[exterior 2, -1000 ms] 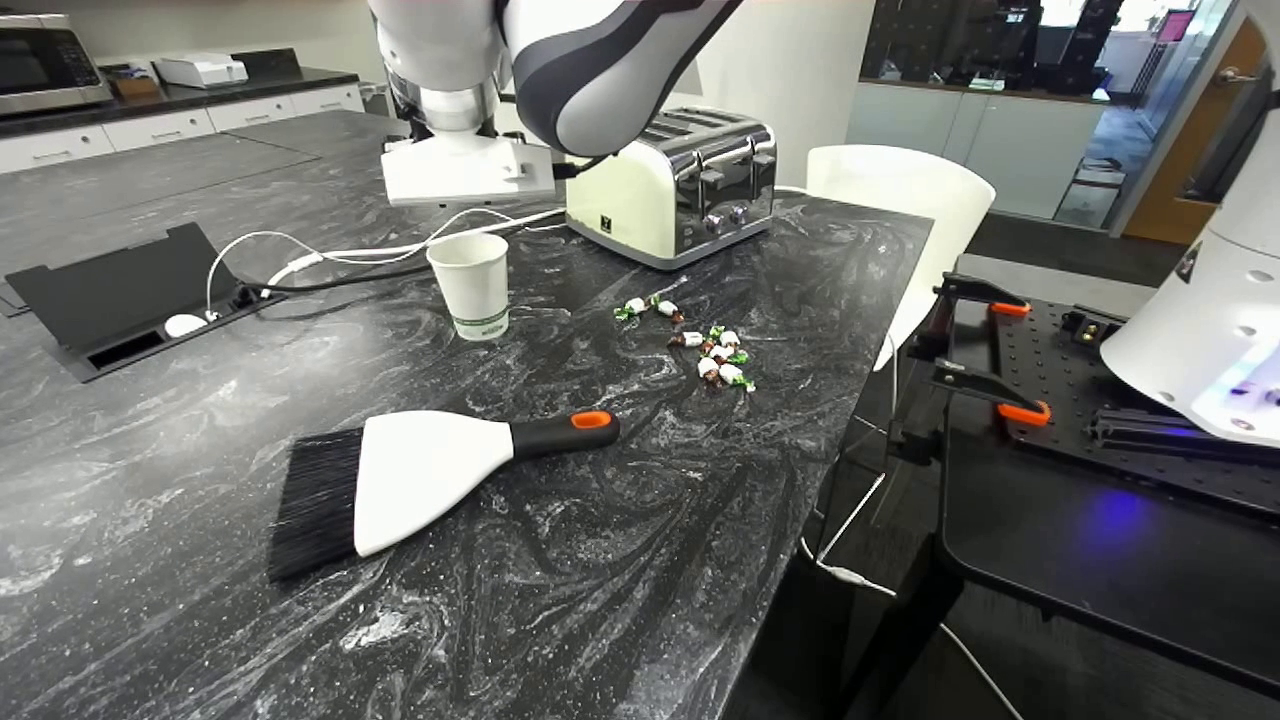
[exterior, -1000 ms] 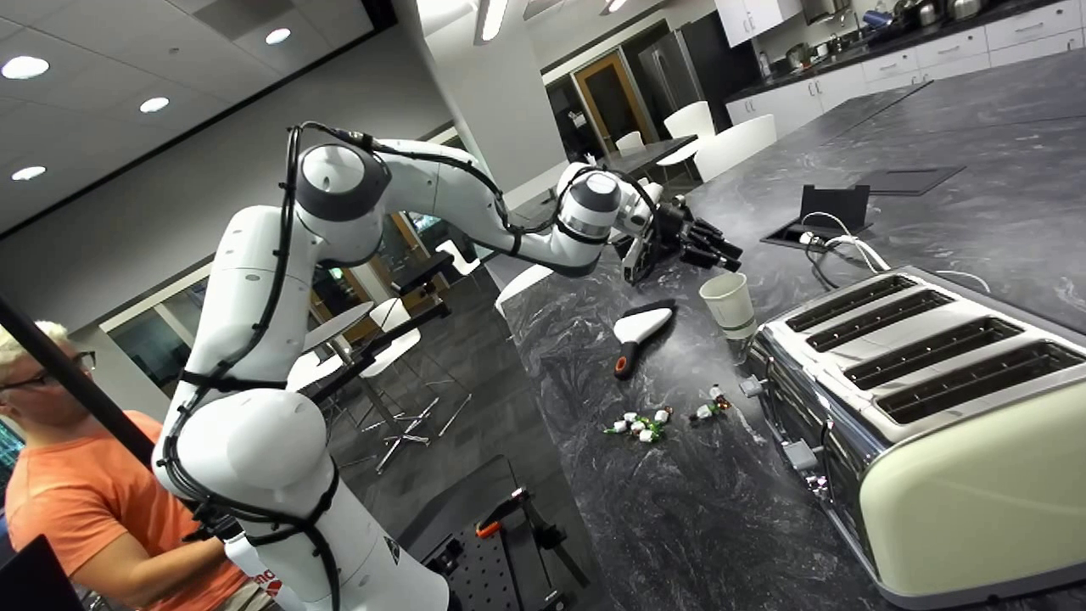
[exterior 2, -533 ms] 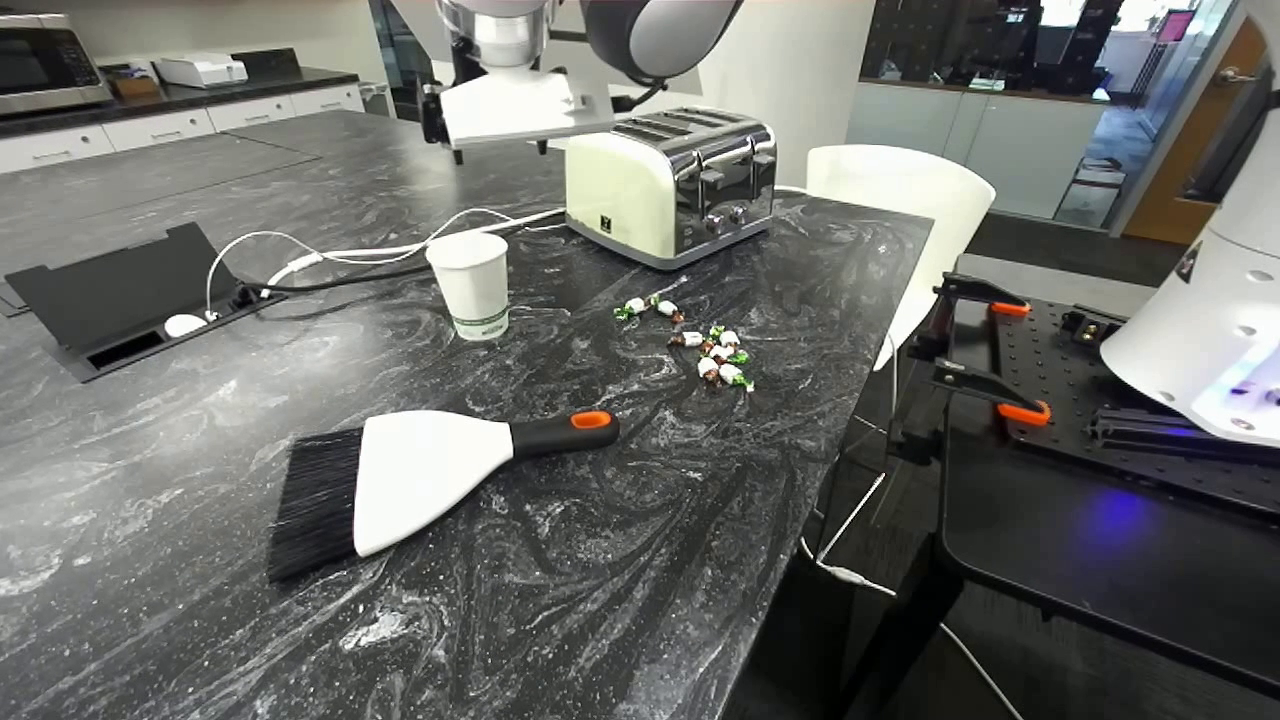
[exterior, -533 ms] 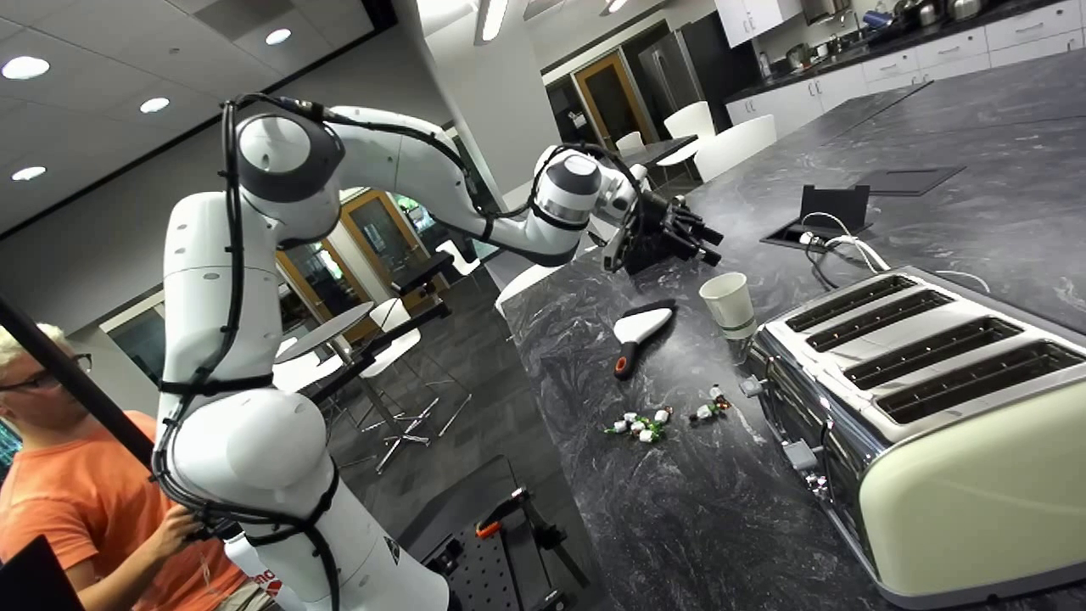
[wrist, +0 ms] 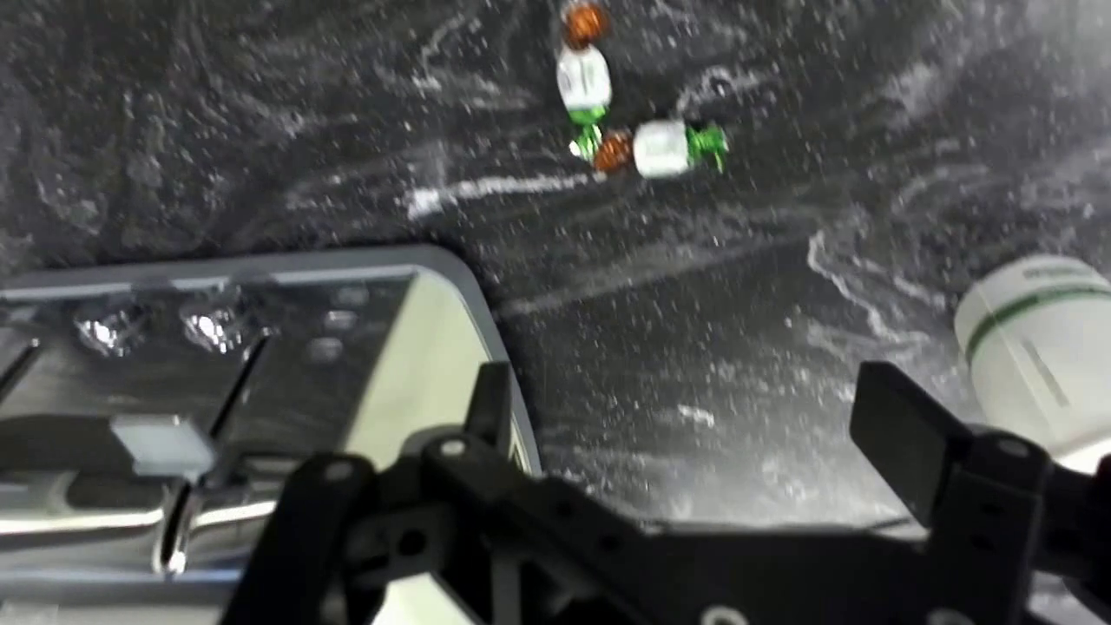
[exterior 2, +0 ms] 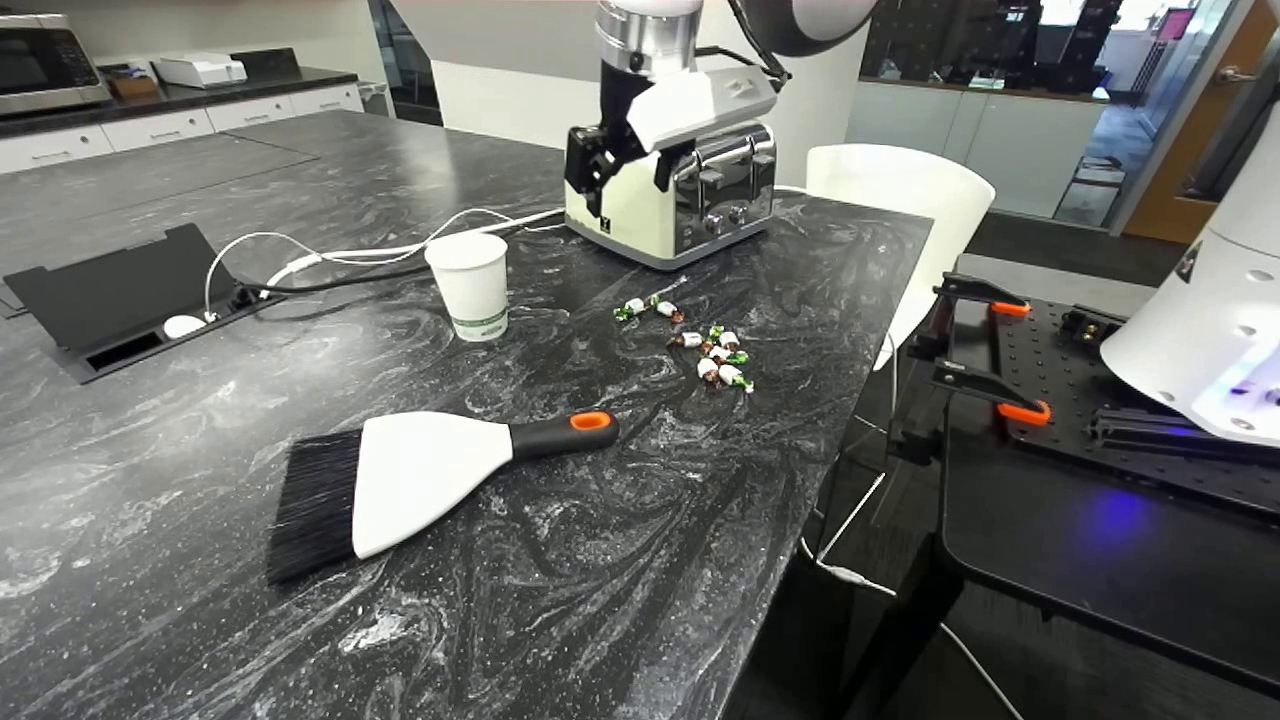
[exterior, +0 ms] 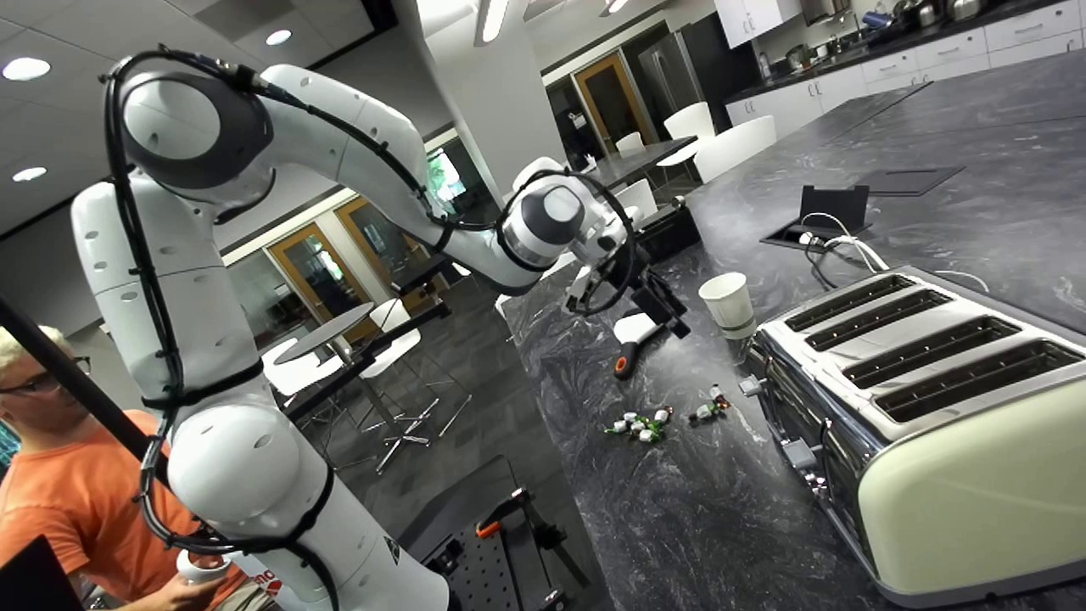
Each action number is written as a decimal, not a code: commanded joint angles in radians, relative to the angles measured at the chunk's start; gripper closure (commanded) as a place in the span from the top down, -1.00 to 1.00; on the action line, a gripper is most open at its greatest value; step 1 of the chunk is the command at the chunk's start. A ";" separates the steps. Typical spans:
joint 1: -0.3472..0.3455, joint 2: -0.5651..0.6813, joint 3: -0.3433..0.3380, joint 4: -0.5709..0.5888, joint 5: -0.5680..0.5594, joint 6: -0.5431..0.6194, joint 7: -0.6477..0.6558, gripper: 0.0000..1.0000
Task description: Place three sweets in the cup
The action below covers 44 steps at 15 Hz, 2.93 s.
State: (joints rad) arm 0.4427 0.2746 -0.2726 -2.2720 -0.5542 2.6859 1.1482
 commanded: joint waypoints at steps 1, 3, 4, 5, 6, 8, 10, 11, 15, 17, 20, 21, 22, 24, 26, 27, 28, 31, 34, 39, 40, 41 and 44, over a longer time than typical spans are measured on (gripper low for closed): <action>-0.185 0.002 0.154 -0.110 0.224 0.078 -0.269 1.00; -0.296 0.044 0.265 -0.114 0.398 0.094 -0.438 1.00; -0.328 0.064 0.293 -0.105 0.489 0.087 -0.523 1.00; -0.358 0.085 0.325 -0.092 0.570 0.074 -0.593 1.00; -0.377 0.102 0.343 -0.078 0.638 0.062 -0.651 1.00; -0.373 0.131 0.328 -0.057 0.703 0.058 -0.695 1.00; -0.346 0.152 0.288 -0.047 0.708 0.074 -0.672 1.00; -0.334 0.162 0.272 -0.042 0.703 0.085 -0.658 1.00; -0.290 0.195 0.220 -0.033 0.691 0.162 -0.610 1.00; -0.262 0.212 0.198 -0.033 0.696 0.214 -0.592 1.00; -0.195 0.237 0.142 -0.032 0.683 0.267 -0.551 1.00; -0.169 0.245 0.119 -0.031 0.678 0.276 -0.537 1.00; -0.145 0.252 0.097 -0.032 0.676 0.288 -0.521 0.50; -0.104 0.263 0.061 -0.032 0.673 0.296 -0.502 0.31; -0.068 0.271 0.029 -0.031 0.670 0.301 -0.480 -0.01; -0.053 0.275 0.016 -0.031 0.668 0.302 -0.470 -0.15; -0.038 0.279 0.002 -0.030 0.666 0.302 -0.463 -0.32; 0.009 0.286 -0.040 -0.029 0.655 0.298 -0.435 -0.76; 0.063 0.271 -0.087 -0.040 0.639 0.294 -0.407 -0.88; 0.208 0.118 -0.210 -0.128 0.563 0.320 -0.335 -0.88; 0.244 0.090 -0.242 -0.135 0.538 0.324 -0.315 -0.88; 0.291 0.063 -0.287 -0.134 0.506 0.328 -0.286 -0.88; 0.481 0.043 -0.471 -0.080 0.407 0.320 -0.169 -0.88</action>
State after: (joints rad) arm 0.7717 0.3710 -0.5979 -2.3492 -0.0675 2.9882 0.8803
